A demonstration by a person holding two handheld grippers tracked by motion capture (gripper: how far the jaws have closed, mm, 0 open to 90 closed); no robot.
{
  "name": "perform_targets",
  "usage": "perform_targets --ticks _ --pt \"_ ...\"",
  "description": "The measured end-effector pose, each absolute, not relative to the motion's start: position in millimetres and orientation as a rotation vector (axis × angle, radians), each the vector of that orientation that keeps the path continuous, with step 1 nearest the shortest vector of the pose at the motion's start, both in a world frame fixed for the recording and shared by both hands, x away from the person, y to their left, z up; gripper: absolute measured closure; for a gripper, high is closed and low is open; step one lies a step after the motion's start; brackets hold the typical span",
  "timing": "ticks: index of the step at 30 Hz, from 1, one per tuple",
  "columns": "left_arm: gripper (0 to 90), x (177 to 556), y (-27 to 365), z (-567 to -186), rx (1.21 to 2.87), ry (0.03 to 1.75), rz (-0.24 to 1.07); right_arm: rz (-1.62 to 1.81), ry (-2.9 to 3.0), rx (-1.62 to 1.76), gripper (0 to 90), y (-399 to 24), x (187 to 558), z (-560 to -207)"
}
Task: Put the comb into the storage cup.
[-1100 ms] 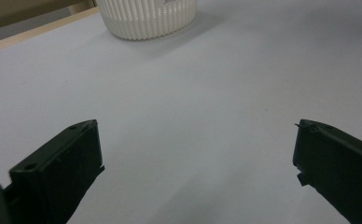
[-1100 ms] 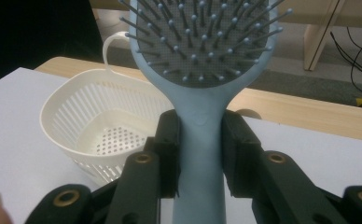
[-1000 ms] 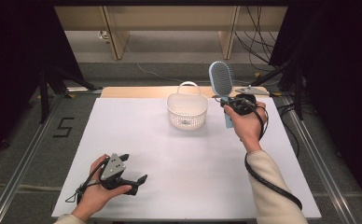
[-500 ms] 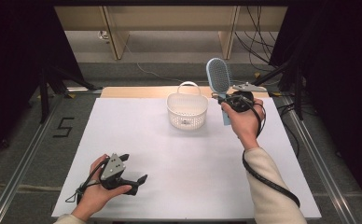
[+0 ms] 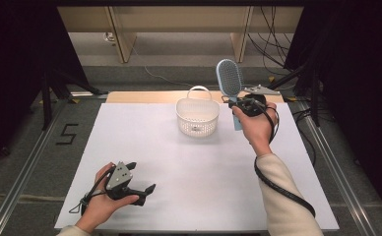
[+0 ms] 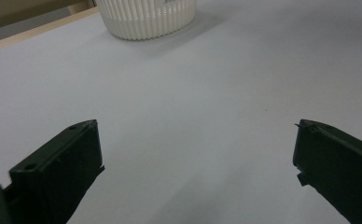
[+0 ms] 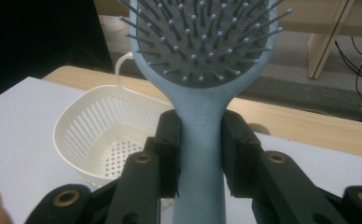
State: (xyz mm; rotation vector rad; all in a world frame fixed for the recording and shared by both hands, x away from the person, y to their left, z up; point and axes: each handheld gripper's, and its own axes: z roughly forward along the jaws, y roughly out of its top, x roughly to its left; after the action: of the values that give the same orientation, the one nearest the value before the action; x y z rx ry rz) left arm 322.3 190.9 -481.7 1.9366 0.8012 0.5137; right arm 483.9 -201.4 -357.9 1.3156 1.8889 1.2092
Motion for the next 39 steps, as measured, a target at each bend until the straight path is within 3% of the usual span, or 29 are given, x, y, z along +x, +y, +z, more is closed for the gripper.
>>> perform_targets --ticks 39 --pt "0.7 322.3 190.0 -481.3 1.934 0.796 0.511 1.248 1.889 1.313 70.7 -186.6 491.8 -348.5"
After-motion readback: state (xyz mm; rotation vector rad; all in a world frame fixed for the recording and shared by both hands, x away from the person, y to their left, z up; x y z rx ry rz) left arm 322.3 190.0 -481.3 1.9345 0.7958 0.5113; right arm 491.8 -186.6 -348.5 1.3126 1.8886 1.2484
